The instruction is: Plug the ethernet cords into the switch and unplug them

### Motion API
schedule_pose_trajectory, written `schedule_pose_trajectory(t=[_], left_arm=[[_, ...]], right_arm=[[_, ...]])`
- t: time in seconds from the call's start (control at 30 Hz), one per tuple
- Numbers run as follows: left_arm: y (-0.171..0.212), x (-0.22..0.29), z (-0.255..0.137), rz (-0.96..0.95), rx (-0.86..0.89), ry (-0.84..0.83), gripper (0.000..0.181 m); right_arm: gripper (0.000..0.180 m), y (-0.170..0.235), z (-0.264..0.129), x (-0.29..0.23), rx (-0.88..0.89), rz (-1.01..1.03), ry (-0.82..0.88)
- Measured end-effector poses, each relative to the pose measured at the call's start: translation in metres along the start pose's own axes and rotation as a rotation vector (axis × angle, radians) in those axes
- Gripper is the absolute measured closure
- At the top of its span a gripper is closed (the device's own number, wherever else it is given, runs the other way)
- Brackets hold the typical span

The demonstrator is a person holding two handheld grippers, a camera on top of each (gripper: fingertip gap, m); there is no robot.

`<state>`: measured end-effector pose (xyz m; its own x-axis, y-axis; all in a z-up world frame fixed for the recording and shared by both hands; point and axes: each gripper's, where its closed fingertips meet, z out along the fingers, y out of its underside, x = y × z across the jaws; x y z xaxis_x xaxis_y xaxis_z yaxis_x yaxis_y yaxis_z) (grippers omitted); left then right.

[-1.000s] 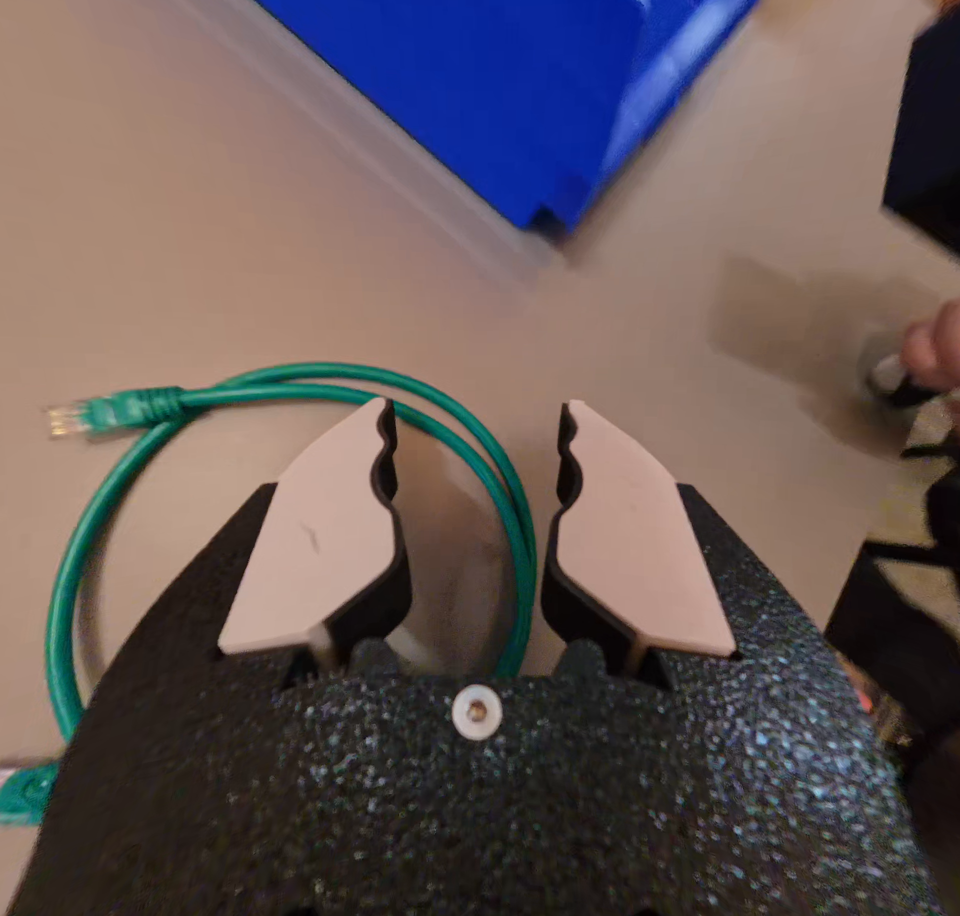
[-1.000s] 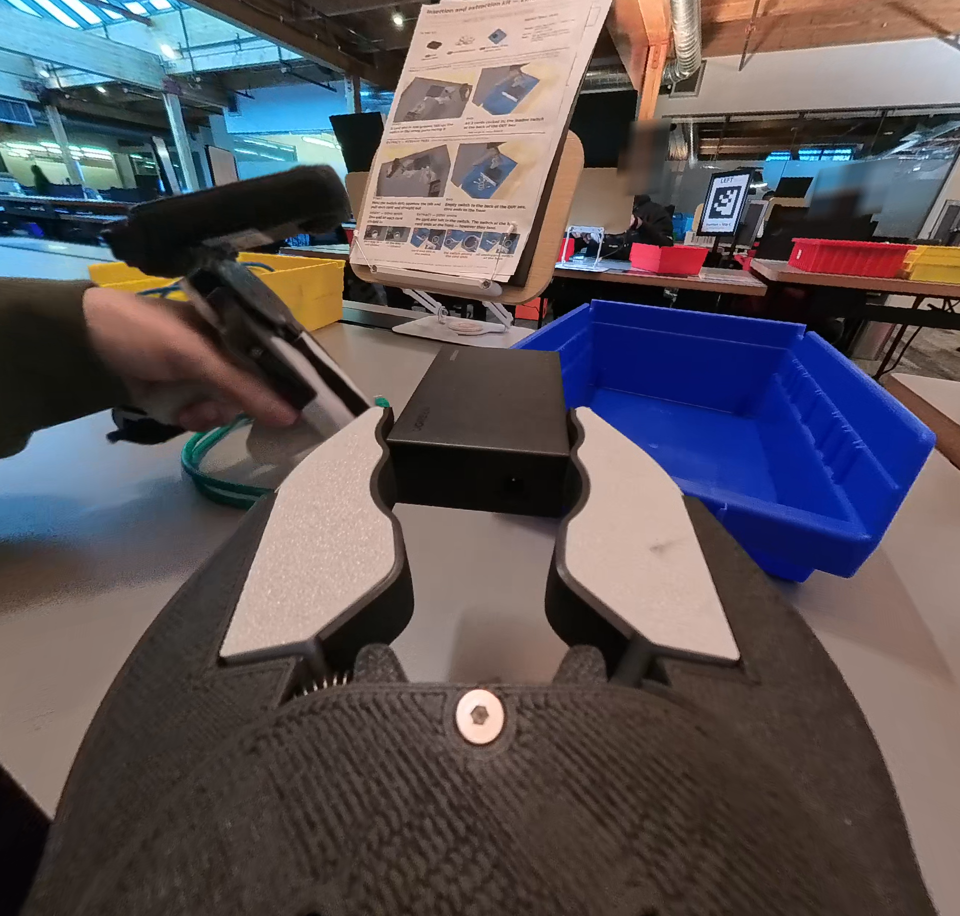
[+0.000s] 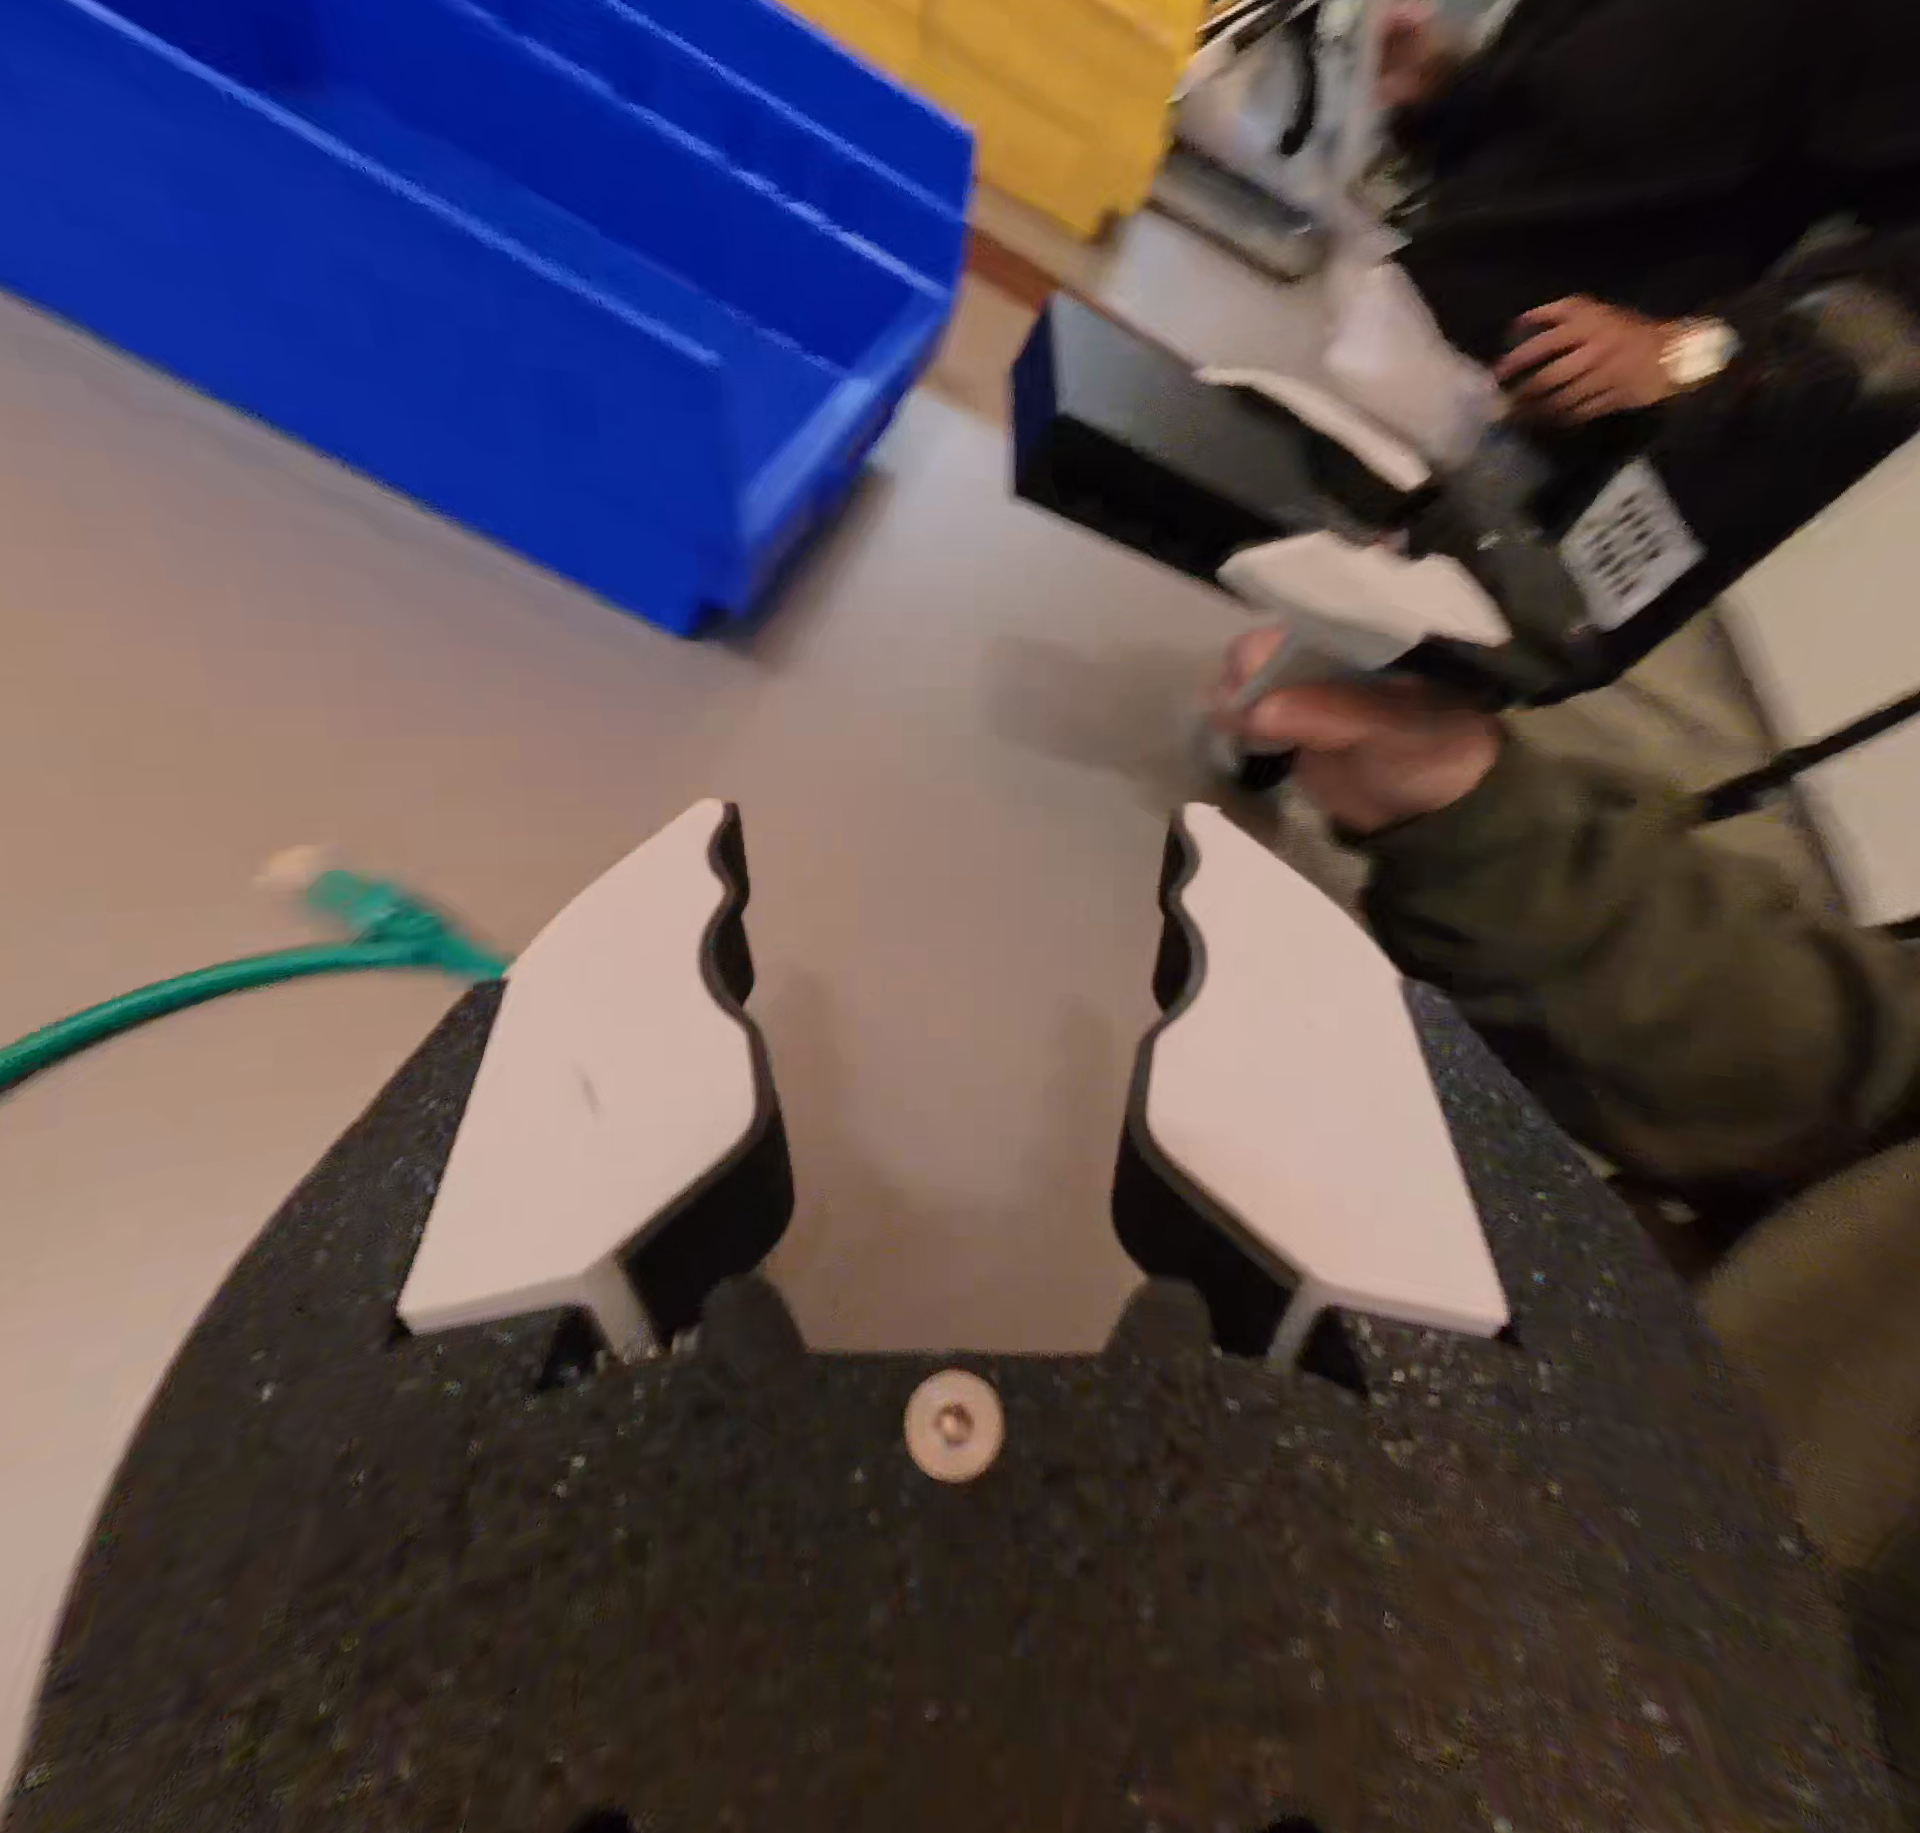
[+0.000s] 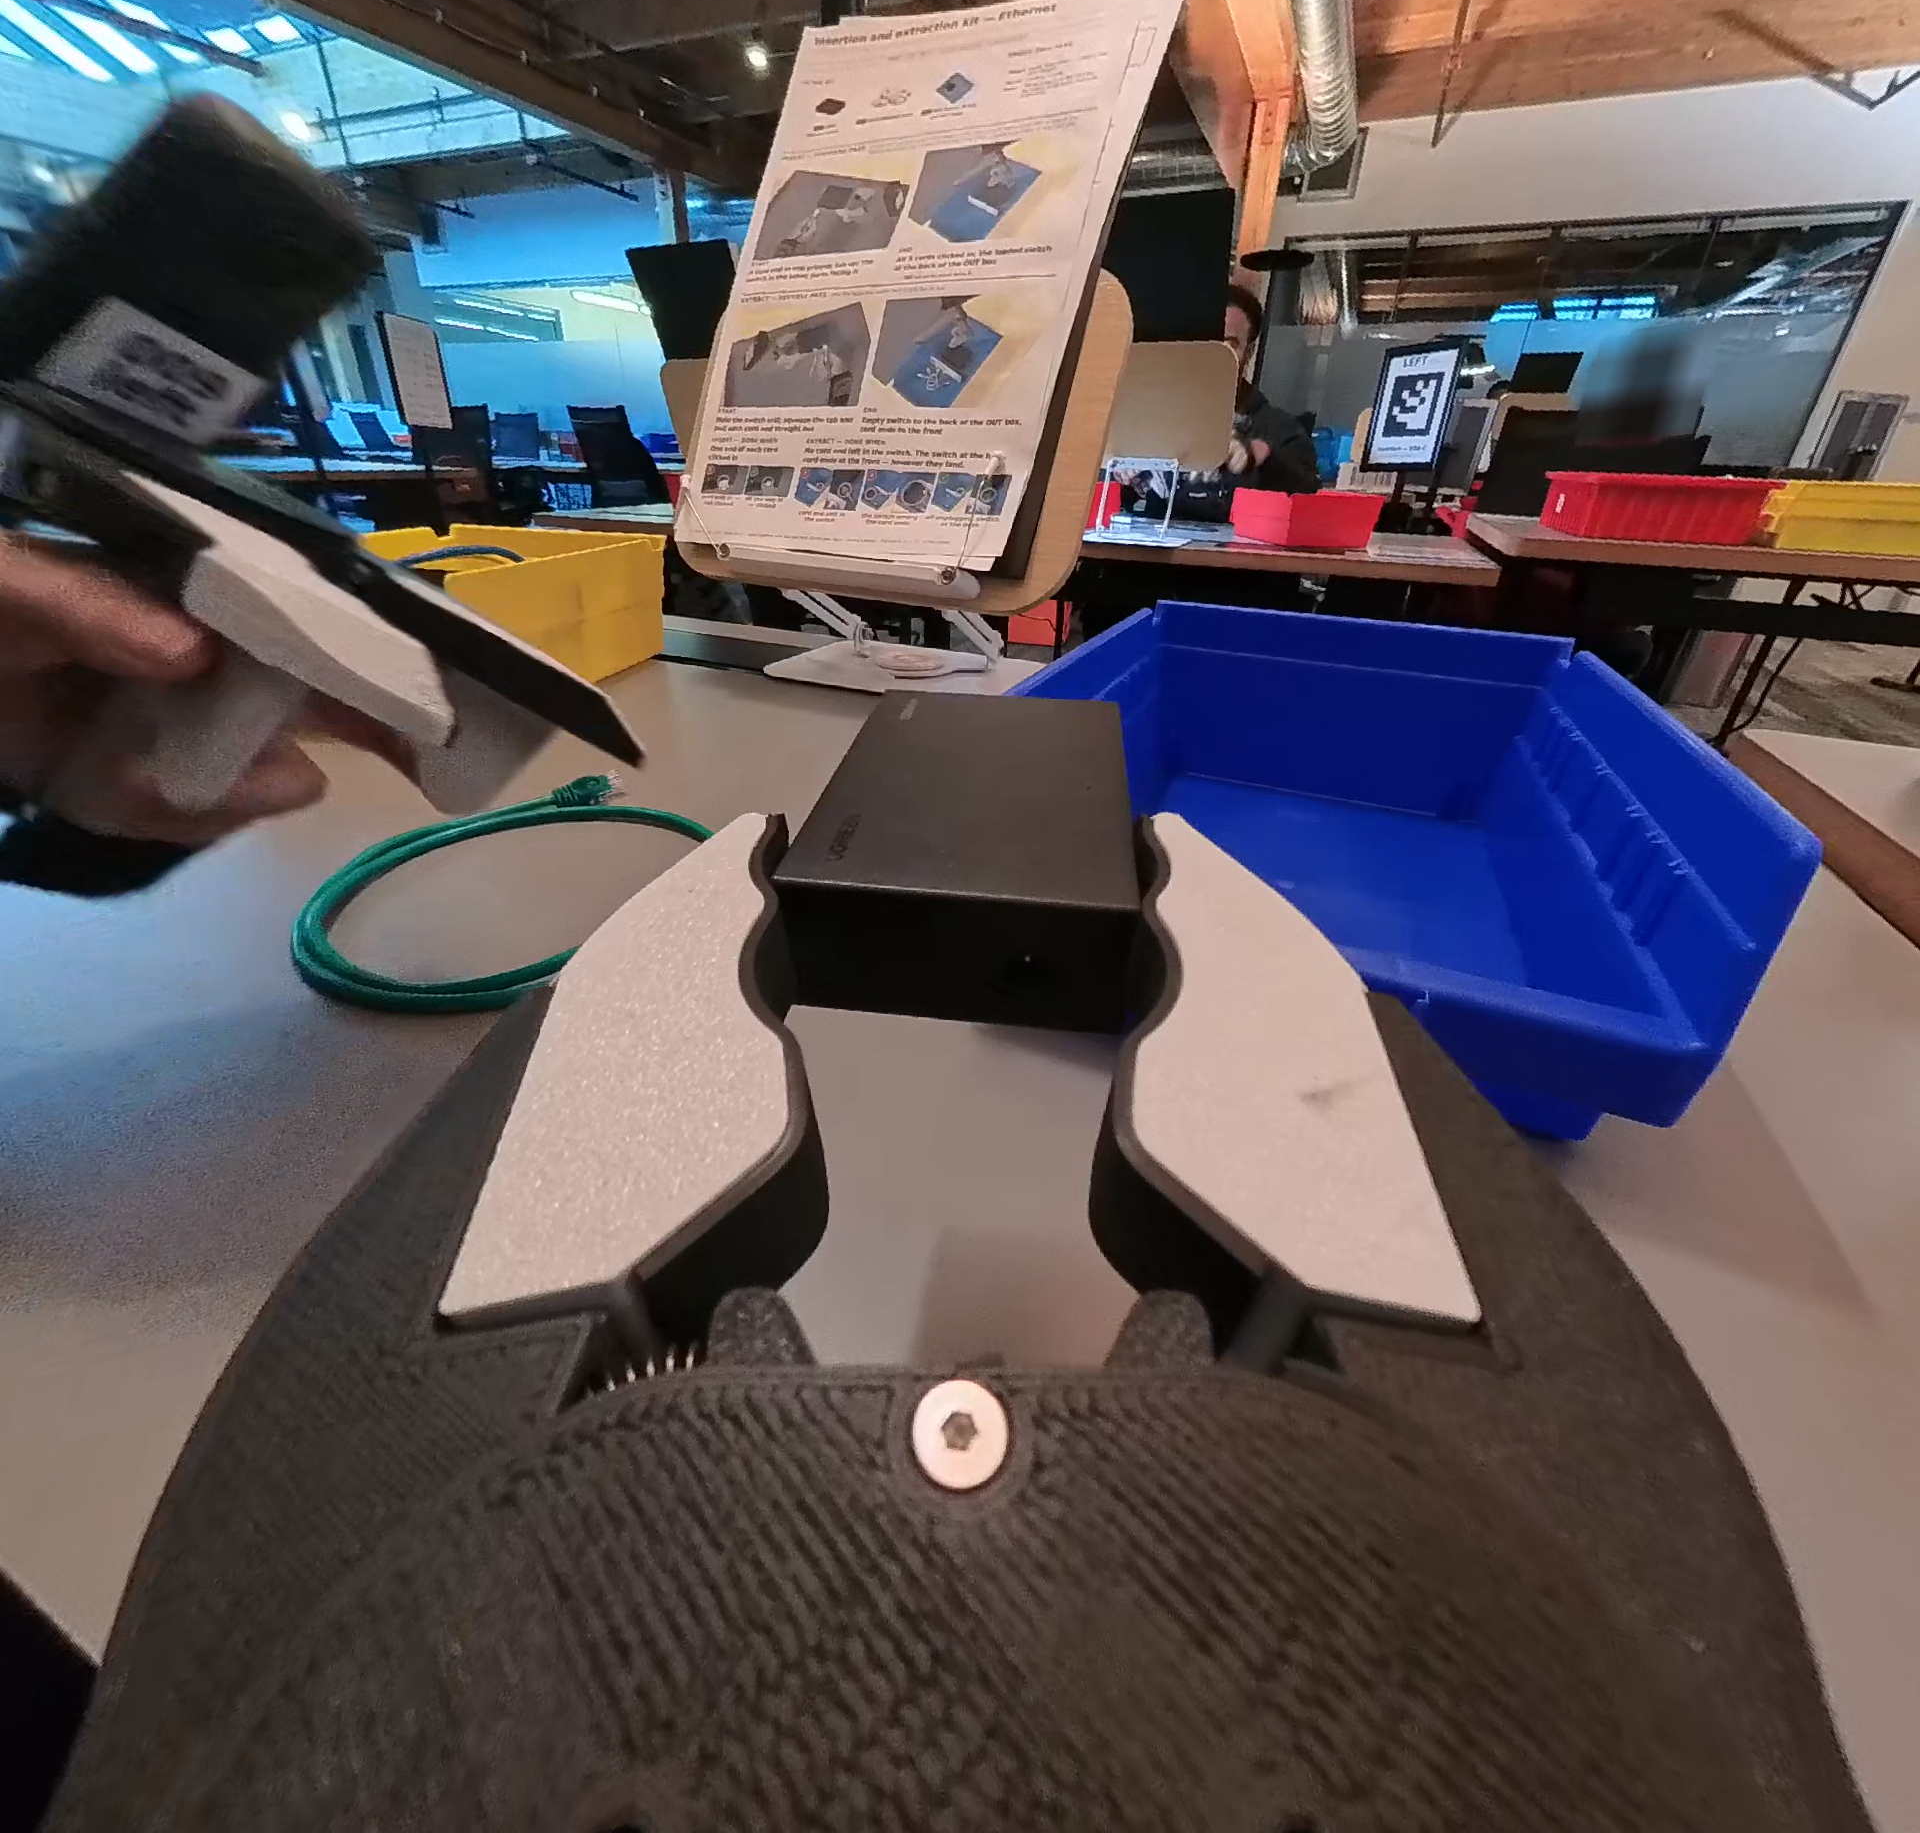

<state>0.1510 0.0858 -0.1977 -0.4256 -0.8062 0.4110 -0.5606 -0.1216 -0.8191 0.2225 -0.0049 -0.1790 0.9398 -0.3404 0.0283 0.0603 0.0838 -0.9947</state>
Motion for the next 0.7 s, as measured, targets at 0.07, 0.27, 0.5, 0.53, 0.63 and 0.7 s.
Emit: schedule_pose_trajectory(t=[0.07,0.27,0.5,0.53,0.63,0.7], left_arm=[[-0.010,0.012,0.025,-0.115,0.039,0.124,0.107],[-0.027,0.027,0.064,-0.307,0.103,0.289,0.104],[-0.046,0.044,0.070,-0.324,0.137,0.364,0.105],[-0.045,0.046,0.072,-0.318,0.122,0.361,0.106],[-0.041,0.050,0.078,-0.326,0.079,0.359,0.116],[-0.042,0.049,0.081,-0.391,0.088,0.357,0.127]], right_arm=[[0.116,-0.002,-0.002,0.001,0.020,0.013,-0.005],[0.117,-0.010,-0.010,0.004,0.088,0.090,-0.040],[0.117,-0.013,-0.010,-0.008,0.109,0.085,-0.122],[0.117,-0.013,-0.009,-0.010,0.112,0.086,-0.132],[0.117,-0.012,-0.006,-0.023,0.101,0.064,-0.171],[0.117,-0.009,-0.002,-0.033,0.079,0.020,-0.193]])
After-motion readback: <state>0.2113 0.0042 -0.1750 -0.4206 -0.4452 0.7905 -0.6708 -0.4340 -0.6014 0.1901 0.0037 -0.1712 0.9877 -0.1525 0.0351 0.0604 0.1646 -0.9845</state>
